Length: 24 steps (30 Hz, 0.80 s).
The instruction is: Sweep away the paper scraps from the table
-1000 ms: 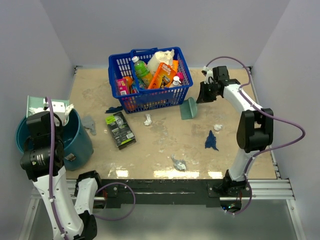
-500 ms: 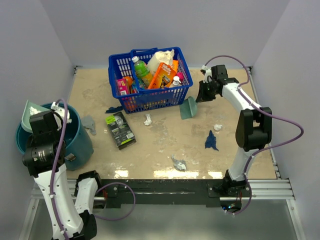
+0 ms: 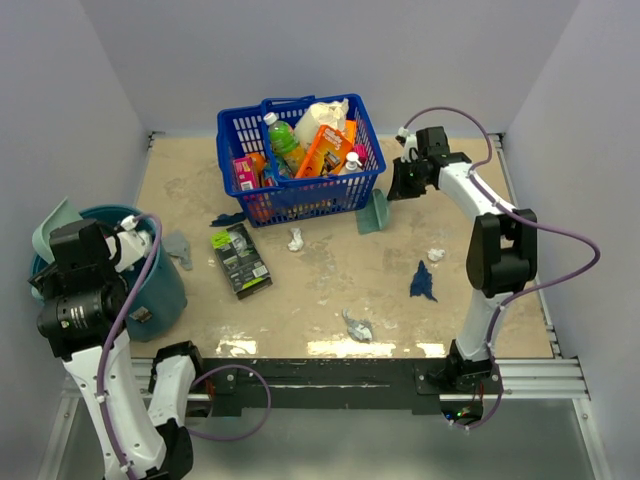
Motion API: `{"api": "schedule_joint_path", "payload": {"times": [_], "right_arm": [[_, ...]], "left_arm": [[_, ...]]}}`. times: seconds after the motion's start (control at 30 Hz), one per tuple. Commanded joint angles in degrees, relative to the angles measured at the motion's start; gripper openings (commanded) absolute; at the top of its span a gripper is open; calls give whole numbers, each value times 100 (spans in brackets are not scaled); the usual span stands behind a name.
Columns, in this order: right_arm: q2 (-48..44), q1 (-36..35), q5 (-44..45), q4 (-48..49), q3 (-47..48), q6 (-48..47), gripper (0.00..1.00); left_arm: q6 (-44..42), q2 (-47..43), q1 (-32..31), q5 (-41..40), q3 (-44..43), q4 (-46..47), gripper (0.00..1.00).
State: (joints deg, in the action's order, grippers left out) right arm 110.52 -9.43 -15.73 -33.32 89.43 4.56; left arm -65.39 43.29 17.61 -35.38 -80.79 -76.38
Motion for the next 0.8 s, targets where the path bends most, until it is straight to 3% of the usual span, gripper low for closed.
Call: {"api": "schedule_joint_path", "payload": {"times": [0.0, 0.23, 0.57, 0.77], "right_arm": [[409, -270, 52, -201, -66, -87, 0], [435, -270, -27, -219, -101, -43, 0], [366, -252, -18, -298, 31, -78, 0], [-3, -51, -44, -263, -153, -52, 0]], "left_arm": [[-1316, 84, 41, -575, -235, 88, 0], [-2101, 22, 41, -725, -182, 97, 0], [-811, 1136, 41, -234, -1525, 106, 0], [-301, 1935, 41, 714, -2736, 106, 0]]}}
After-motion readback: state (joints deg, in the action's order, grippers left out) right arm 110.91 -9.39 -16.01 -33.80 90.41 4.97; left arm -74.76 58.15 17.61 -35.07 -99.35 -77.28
